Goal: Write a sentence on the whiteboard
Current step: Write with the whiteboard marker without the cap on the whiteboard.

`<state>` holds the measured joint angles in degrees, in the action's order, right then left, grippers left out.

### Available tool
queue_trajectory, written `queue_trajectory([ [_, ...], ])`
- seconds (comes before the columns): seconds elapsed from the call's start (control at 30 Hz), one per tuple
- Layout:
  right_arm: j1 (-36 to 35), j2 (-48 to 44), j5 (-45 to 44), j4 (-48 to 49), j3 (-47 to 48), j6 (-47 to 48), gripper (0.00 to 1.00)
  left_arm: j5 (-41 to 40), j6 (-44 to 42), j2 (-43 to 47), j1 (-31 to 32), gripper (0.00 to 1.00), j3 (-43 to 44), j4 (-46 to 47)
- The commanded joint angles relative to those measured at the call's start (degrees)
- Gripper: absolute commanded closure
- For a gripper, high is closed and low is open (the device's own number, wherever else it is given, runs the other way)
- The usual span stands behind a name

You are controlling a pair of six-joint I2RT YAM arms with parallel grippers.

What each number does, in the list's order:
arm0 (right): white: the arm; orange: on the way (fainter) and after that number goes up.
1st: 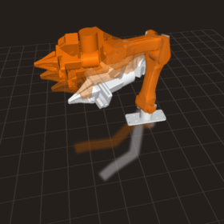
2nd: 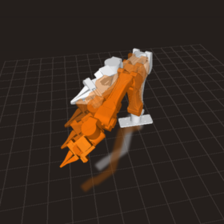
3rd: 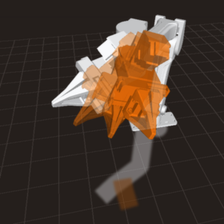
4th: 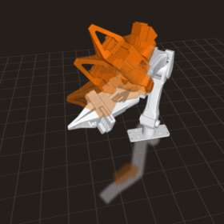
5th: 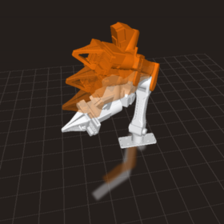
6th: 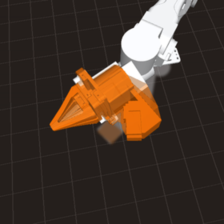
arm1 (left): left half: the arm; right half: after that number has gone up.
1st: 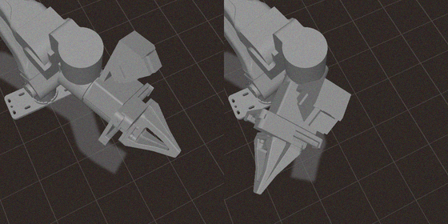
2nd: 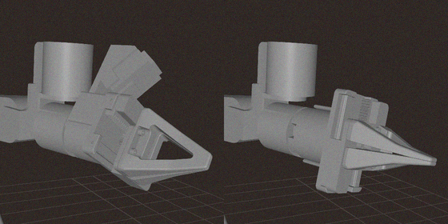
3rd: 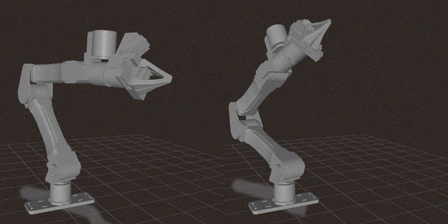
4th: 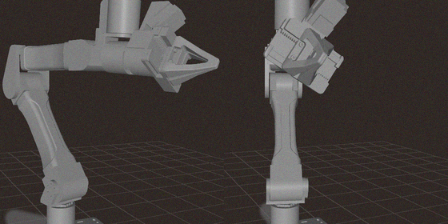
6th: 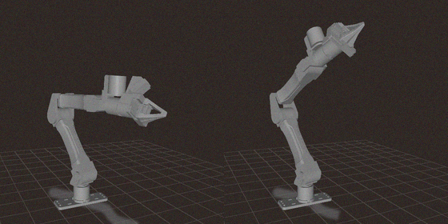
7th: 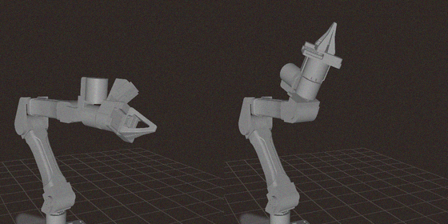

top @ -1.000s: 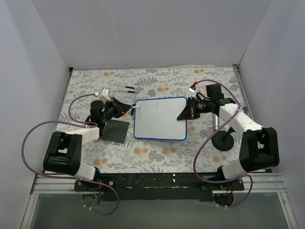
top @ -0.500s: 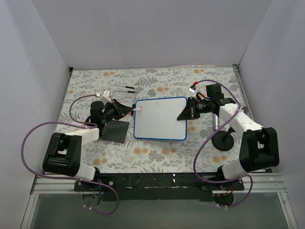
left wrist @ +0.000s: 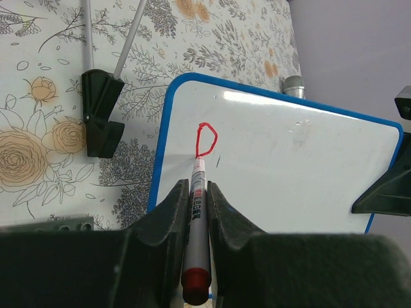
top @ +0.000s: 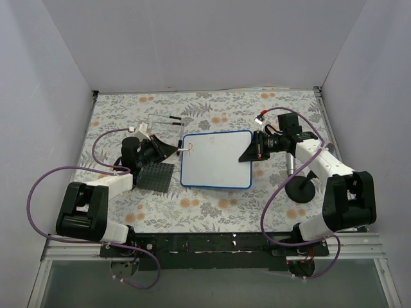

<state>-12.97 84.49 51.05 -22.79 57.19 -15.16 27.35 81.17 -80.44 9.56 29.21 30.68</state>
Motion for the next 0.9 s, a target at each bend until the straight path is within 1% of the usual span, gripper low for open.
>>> queue_trajectory([
  [0.0,-0.2,-0.7,-1.5,0.7,-0.5,4.3,0.99,-2.0,-2.6,1.6,0.1,1.00,-0.3,-4.2],
  [0.1,-0.2,-0.6,-1.4,0.6,-0.5,4.3,0.99,-1.0,-2.6,1.3,0.2,1.00,-0.5,-3.5],
  [0.27,-0.2,-0.6,-1.4,0.6,-0.5,4.3,0.99,3.9,-1.4,0.6,0.2,1.00,-1.1,-0.9],
  [0.47,-0.3,-0.6,-1.4,0.6,-0.4,4.3,0.99,7.6,-0.7,-0.9,0.4,1.00,-1.3,0.4],
  [0.67,-0.3,-0.6,-1.5,0.6,-0.5,4.3,0.99,8.6,-0.8,-1.1,0.6,1.00,-1.9,-0.3],
  [0.87,-0.2,-0.8,-1.4,0.6,-0.5,4.3,0.99,6.1,-1.7,1.2,0.6,1.00,-2.8,-4.8],
])
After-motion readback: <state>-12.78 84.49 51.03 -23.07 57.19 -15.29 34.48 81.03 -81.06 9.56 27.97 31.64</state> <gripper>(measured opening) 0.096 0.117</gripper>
